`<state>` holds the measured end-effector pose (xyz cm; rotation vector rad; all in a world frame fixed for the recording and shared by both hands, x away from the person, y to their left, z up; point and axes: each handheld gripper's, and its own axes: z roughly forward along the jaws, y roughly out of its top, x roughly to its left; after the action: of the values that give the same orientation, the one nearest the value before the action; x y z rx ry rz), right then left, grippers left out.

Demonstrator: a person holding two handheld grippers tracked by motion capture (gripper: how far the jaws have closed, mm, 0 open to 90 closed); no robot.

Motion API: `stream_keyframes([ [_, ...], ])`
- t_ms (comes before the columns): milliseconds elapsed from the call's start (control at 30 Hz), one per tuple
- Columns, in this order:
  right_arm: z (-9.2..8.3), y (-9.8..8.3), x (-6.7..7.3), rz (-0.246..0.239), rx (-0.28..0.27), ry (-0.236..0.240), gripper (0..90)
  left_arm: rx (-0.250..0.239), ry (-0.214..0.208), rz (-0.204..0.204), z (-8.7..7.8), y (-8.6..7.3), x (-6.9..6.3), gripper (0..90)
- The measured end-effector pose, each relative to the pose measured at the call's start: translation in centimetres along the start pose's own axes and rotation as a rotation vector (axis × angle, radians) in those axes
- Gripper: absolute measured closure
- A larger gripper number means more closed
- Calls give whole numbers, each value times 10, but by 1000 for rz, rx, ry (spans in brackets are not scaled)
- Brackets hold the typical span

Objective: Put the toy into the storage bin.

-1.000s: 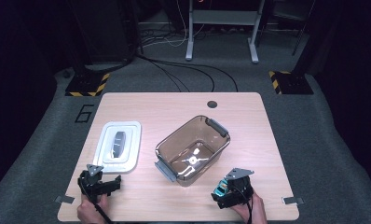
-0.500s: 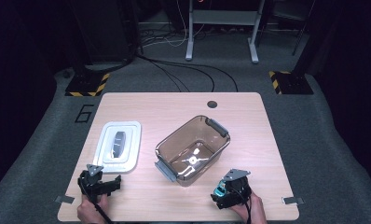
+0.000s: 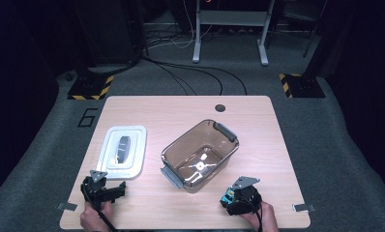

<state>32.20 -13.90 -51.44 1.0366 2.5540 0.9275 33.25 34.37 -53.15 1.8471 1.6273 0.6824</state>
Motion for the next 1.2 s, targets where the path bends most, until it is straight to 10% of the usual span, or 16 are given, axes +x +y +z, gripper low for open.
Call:
stream_keyframes([
  [1200,-13,2,-37,138,-13,-126,237,-4,2,0,0,0,0,0],
])
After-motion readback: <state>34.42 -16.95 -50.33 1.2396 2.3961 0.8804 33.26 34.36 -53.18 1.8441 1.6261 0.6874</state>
